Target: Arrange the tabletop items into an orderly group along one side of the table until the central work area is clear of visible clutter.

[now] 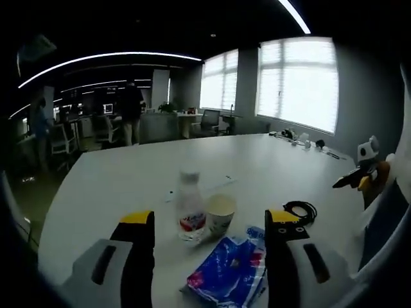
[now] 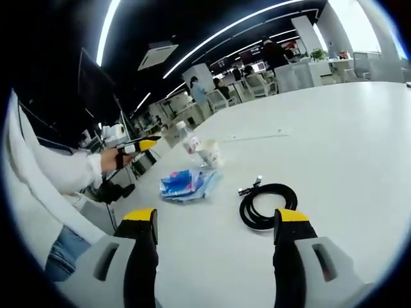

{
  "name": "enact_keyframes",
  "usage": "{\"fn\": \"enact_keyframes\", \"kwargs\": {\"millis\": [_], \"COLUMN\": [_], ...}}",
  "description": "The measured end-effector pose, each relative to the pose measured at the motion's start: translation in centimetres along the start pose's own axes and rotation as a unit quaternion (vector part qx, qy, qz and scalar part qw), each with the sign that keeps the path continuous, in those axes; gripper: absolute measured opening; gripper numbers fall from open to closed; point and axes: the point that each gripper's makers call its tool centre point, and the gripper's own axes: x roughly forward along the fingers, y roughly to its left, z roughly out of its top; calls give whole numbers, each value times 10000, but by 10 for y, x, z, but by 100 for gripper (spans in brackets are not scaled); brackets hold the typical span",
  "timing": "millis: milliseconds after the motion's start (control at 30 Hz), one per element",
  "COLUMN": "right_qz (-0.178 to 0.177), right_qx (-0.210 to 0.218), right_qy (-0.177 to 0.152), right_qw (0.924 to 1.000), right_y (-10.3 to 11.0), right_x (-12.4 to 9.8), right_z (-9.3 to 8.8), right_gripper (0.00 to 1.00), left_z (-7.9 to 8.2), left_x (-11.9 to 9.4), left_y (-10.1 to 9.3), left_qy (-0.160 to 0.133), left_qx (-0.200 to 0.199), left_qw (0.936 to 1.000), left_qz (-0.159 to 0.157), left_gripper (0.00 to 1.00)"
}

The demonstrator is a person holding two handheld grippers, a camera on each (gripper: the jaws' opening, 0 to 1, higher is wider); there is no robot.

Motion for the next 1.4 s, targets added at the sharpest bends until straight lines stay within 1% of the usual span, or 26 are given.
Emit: {"fn": "enact_keyframes", "kwargs": {"millis": [133, 300, 400, 467, 567, 633, 700, 800, 833, 900, 967, 1033, 1100, 1267, 1400], "right_qz": [19, 11, 10, 25, 33, 14, 35, 120, 152, 226, 320, 387, 519, 702, 856], "right_qx": [-7, 7, 14, 23, -44, -83, -45, -145, -174, -228, -280, -315, -412, -665, -818], "right_qy": [14, 67, 61, 75, 140, 170, 157, 254, 277, 254, 287, 310, 381, 526, 559], "right_qw": [10000, 10000, 10000, 10000, 9999, 9998, 9999, 9995, 9993, 9992, 9987, 9983, 9971, 9939, 9914], "right_y": [0, -2, -3, -3, -5, -6, -7, -3, -1, 3, 9, 13, 19, 27, 36], "right_x": [1, 2, 2, 3, 4, 4, 5, 10, 12, 17, 21, 25, 30, 44, 53], "right_z": [0, -3, -3, -4, -5, -6, -5, -6, -6, -4, -3, -3, -3, 1, 7], "right_gripper": [72, 72, 73, 72, 72, 72, 72, 72, 72, 73, 73, 73, 72, 72, 72], "left_z": [-1, -9, -18, -25, -31, -32, -33, -35, -36, -36, -38, -41, -42, -50, -56], "left_x": [-1, -2, -3, -4, -6, -8, -11, -16, -18, -22, -26, -30, -33, -43, -50], "left_y": [1, 0, -9, -16, -22, -28, -33, -37, -38, -41, -44, -46, -48, -50, -50], "left_qy": [-23, 55, 157, 241, 316, 295, 295, 305, 301, 290, 334, 333, 315, 331, 309], "left_qx": [-62, -140, -41, -56, -110, -199, -166, -166, -249, -265, -222, -264, -272, -401, -482], "left_qw": [10000, 9998, 9998, 9997, 9994, 9994, 9994, 9993, 9991, 9990, 9989, 9987, 9987, 9978, 9972], "left_qz": [41, 119, 111, 69, 66, 48, 72, 118, 155, 201, 255, 281, 300, 407, 482], "left_gripper": [71, 70, 70, 70, 70, 70, 70, 70, 70, 70, 70, 70, 70, 69, 68]}}
